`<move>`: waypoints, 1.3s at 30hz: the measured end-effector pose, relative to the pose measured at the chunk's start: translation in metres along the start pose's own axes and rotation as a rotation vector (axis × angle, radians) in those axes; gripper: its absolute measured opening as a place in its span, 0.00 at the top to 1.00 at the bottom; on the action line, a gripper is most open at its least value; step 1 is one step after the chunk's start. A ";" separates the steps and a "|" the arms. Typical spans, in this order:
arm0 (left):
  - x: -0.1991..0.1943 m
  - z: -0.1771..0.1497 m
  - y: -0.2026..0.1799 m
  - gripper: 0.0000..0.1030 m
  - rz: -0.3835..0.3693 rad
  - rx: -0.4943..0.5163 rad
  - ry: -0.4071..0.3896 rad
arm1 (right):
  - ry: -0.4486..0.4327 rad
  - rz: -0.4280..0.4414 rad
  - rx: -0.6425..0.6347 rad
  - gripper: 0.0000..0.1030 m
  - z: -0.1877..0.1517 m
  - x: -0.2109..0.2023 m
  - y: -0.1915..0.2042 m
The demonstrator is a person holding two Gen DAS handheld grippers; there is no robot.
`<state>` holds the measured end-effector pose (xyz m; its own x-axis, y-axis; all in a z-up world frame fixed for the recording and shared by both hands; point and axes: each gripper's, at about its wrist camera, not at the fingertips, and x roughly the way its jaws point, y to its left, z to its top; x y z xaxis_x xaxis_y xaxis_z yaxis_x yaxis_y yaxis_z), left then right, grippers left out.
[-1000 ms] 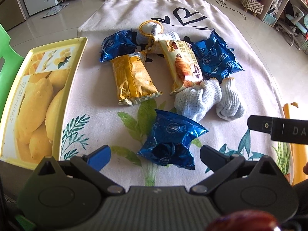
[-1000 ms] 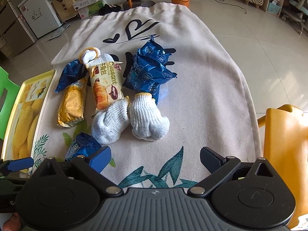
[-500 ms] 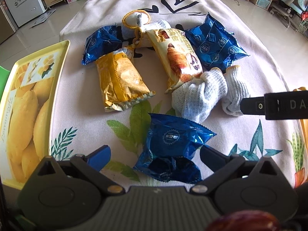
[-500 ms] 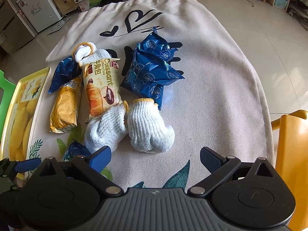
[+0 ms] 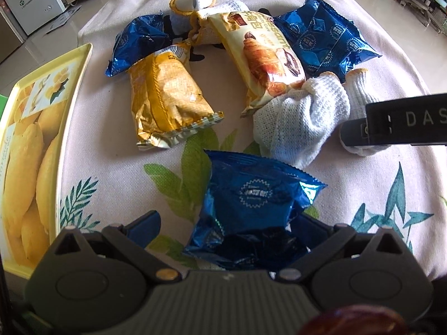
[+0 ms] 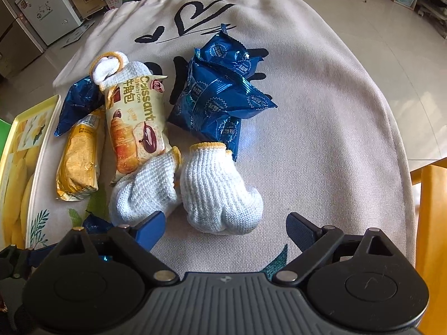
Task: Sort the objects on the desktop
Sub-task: 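Close left tool on blue foil bag while right tool grasps white cotton glove, then carry blue bag with left tool onto yellow tray while right tool drops glove there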
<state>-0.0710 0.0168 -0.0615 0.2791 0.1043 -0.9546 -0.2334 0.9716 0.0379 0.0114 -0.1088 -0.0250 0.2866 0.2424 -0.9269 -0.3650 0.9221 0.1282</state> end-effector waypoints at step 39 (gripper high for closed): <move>-0.030 -0.002 0.017 0.36 -0.050 -0.093 -0.145 | -0.064 0.017 0.054 0.49 -0.004 -0.023 0.003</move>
<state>-0.0856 0.0297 -0.0327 0.4225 0.0926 -0.9016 -0.2990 0.9533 -0.0421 -0.0001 -0.1131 -0.0047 0.3376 0.2750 -0.9002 -0.3224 0.9323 0.1638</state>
